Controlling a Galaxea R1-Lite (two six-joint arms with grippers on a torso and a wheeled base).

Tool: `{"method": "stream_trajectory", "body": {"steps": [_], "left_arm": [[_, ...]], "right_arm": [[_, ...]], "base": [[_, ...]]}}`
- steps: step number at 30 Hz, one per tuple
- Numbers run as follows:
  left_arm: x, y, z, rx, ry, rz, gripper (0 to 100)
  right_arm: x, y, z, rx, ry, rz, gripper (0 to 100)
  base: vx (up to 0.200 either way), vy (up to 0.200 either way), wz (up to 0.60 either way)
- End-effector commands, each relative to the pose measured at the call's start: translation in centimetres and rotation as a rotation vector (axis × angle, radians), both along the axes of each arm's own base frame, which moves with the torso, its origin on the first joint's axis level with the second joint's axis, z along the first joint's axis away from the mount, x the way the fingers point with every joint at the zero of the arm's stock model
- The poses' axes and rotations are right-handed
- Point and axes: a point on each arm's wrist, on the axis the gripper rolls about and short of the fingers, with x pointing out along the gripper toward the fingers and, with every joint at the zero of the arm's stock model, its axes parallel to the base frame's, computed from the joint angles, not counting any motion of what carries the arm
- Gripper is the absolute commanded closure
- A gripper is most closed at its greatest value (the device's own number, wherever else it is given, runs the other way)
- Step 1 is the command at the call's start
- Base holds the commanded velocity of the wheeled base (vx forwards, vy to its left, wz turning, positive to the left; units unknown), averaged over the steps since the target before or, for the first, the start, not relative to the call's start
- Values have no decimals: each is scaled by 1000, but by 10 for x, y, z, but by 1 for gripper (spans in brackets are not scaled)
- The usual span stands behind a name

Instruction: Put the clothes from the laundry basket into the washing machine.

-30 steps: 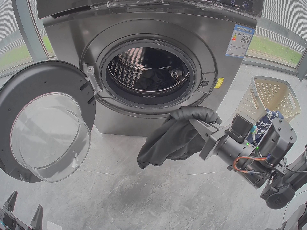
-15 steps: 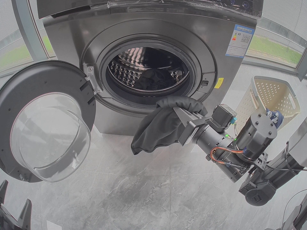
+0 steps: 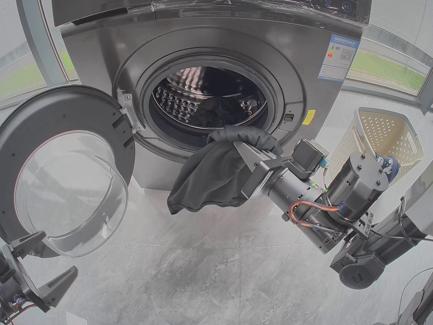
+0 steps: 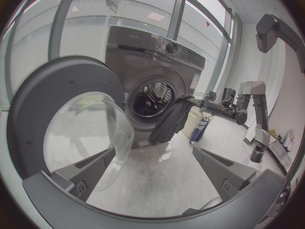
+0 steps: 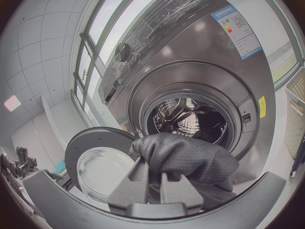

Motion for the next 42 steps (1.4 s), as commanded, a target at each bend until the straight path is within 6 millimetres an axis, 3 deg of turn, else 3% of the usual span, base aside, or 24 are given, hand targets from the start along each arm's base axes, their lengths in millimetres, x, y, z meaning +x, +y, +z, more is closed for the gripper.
{"method": "stream_trajectory", "body": {"steps": [1,12,23,42], "left_arm": [[48,-21,-10,35,186,-185,0],[119,-49,-19,24,241,-236,0],[172,-80,-35,-39,249,-323,0],[229,-105,-80,-34,248,-333,0]], "right_arm": [[1,-2,2,10,-1,-4,100],[1,-6,0,1,6,-12,100],[-7,-13,7,4,0,-9,100],[-11,-11,3,-8,5,1,100]], "base": [[0,0,0],[0,0,0],[0,0,0],[0,0,0]]}}
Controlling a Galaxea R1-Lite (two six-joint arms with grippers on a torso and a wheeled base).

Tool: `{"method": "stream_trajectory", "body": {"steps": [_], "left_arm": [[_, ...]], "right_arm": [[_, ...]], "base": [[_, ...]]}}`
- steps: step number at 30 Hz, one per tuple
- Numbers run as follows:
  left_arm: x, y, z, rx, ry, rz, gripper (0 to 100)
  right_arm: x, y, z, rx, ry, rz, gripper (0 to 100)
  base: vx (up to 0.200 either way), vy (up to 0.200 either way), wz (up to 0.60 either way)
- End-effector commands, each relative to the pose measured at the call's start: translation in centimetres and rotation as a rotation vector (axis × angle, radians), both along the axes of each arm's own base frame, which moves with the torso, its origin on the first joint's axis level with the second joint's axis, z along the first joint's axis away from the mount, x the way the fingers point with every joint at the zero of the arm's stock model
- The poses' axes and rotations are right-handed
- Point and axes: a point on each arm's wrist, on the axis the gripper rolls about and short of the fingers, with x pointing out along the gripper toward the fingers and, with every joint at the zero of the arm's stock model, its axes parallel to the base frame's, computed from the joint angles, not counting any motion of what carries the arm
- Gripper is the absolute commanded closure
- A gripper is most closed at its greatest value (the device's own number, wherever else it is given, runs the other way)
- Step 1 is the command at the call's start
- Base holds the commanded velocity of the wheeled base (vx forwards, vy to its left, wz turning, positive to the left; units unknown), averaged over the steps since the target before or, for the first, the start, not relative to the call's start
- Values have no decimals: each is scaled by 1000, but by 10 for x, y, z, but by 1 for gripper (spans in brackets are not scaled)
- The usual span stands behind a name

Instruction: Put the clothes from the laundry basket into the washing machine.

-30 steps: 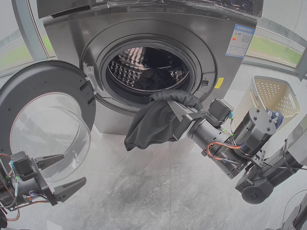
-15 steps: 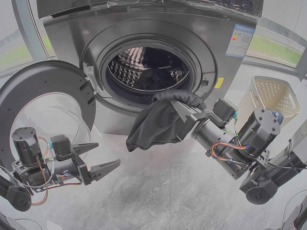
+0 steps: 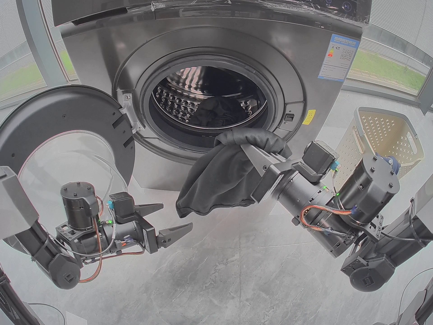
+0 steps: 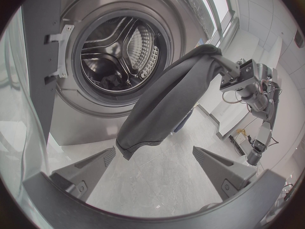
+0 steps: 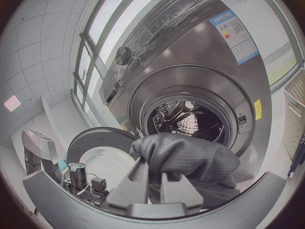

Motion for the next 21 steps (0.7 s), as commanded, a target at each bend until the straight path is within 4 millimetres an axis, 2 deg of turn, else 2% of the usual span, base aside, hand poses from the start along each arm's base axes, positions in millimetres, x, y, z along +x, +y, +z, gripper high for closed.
{"method": "stream_trajectory", "body": {"steps": [1,11,21], "left_arm": [[17,-6,-19,14,32,3,0],[49,-17,-24,-17,-22,-15,0],[69,-26,-32,-36,-55,-24,0]], "right_arm": [[-1,0,1,1,-1,3,100],[-4,3,0,3,0,17,100],[-7,2,-4,-10,11,22,100]], "base": [[0,0,0],[0,0,0],[0,0,0]]}}
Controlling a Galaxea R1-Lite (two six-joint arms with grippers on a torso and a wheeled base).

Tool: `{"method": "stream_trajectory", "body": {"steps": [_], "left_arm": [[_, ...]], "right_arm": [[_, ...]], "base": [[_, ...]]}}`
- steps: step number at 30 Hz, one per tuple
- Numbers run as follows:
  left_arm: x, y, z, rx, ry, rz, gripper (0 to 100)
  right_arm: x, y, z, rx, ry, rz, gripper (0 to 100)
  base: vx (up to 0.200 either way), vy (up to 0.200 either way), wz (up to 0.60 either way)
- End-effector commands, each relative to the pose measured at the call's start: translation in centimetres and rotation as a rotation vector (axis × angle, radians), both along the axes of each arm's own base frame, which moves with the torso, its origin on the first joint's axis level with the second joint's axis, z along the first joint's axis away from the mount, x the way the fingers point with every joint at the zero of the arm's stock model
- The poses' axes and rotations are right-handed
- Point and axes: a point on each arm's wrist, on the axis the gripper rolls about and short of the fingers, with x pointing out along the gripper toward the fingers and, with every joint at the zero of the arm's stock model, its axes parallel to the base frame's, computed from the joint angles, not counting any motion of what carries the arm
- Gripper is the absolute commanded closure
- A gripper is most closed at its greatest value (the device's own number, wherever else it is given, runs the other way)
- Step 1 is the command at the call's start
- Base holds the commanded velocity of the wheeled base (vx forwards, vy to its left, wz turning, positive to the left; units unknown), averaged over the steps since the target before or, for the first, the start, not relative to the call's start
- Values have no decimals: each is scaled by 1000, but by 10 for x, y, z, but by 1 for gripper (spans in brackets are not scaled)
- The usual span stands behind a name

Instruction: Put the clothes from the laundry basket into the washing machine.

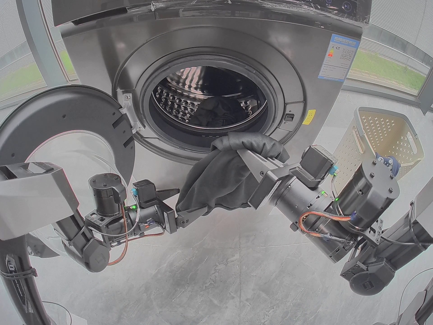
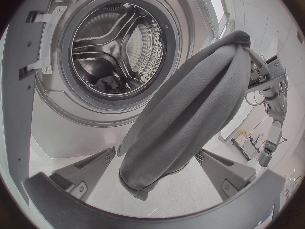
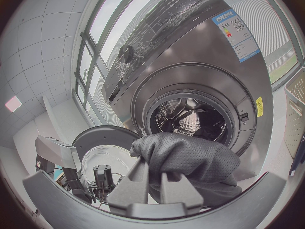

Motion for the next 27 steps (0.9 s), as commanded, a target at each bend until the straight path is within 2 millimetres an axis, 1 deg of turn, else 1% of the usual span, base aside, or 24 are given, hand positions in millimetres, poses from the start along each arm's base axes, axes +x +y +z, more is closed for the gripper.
{"method": "stream_trajectory", "body": {"steps": [1,8,9,15,19,22,23,25,27], "left_arm": [[7,-5,-12,4,14,-5,0],[5,-15,-14,-19,-8,-34,0],[4,-17,-14,-24,-9,-39,100],[-1,-27,-11,-43,-14,-71,100],[-4,-26,-10,-47,-24,-72,100],[-21,-20,-6,-53,-34,-79,100],[-24,-20,-5,-53,-35,-82,100],[-48,-14,4,-51,-25,-99,100],[-64,-8,12,-50,-29,-105,100]], "right_arm": [[-1,-1,-1,-5,5,2,100],[-2,-1,-1,4,-5,1,100],[-2,-1,-1,5,-6,1,100],[-2,-1,-1,4,-5,1,100],[-1,-1,-1,4,-5,0,100],[1,-1,-3,0,-1,-5,100],[1,-2,-3,0,-1,-7,100],[5,-2,-7,-10,7,-14,100],[7,0,-13,-24,21,-12,100]], "base": [[0,0,0],[0,0,0],[0,0,0],[0,0,0],[0,0,0],[0,0,0],[0,0,0],[0,0,0],[0,0,0]]}}
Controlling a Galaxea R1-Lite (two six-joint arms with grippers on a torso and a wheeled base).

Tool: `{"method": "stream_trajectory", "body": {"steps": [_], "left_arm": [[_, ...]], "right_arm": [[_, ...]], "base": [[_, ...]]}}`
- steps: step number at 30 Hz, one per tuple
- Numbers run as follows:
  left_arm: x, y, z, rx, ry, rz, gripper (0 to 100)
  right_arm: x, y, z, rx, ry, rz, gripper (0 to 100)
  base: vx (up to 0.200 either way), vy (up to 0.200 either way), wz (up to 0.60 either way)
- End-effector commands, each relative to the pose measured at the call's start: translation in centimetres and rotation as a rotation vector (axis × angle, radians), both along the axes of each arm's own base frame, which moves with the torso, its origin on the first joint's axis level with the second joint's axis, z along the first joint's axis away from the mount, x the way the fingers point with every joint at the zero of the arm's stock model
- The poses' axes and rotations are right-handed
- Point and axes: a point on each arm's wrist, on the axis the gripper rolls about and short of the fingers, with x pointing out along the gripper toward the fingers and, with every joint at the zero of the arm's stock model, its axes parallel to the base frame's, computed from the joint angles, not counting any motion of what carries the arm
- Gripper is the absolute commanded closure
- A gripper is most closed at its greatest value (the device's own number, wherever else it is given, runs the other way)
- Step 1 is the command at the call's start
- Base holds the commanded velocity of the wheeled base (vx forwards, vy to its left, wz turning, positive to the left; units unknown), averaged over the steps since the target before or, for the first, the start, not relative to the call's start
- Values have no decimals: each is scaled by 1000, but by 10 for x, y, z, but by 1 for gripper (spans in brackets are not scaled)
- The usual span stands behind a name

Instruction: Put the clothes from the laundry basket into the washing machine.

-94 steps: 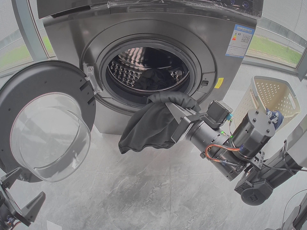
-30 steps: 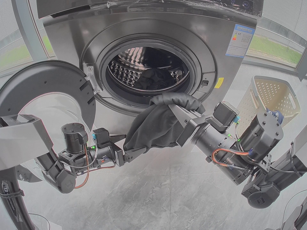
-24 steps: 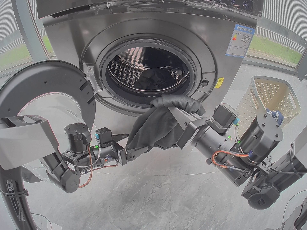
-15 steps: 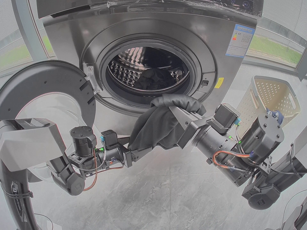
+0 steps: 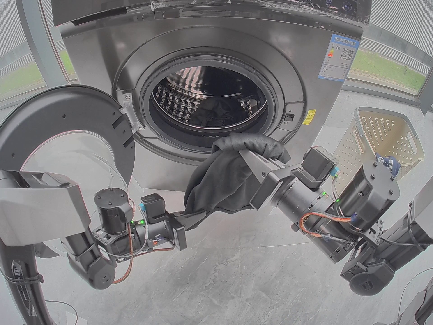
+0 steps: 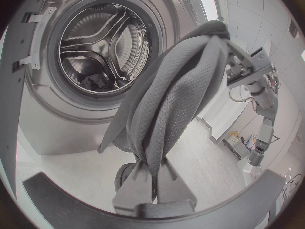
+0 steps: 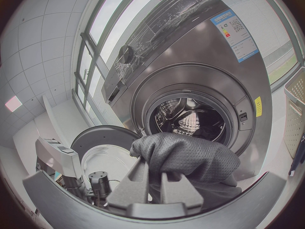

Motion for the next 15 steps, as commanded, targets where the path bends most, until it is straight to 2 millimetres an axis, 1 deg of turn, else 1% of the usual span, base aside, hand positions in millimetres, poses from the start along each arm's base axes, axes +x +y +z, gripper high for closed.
{"method": "stream_trajectory", "body": {"steps": [1,2,3,5,7,8,9,10,12,15], "left_arm": [[-43,13,25,-10,-23,-26,100],[-54,18,34,-17,-34,-29,100],[-57,19,36,-18,-38,-30,100],[-73,27,48,-36,-56,-30,100],[-78,29,50,-42,-58,-32,100],[-86,33,56,-54,-64,-34,100],[-88,33,56,-55,-64,-36,100],[-94,34,59,-62,-68,-43,100],[-98,35,63,-69,-82,-50,100],[-100,36,68,-81,-102,-45,100]], "right_arm": [[7,3,-13,-29,27,-8,100],[8,4,-18,-41,37,-6,100],[8,5,-19,-44,40,-3,100],[6,5,-25,-61,51,6,100],[5,5,-27,-68,55,8,100],[3,6,-33,-85,69,16,0],[3,6,-34,-88,72,16,0],[3,7,-41,-108,89,19,0],[1,4,-48,-133,109,20,0],[-1,2,-57,-162,132,25,0]], "base": [[0,0,0],[0,0,0],[0,0,0],[0,0,0],[0,0,0],[0,0,0],[0,0,0],[0,0,0],[0,0,0],[0,0,0]]}}
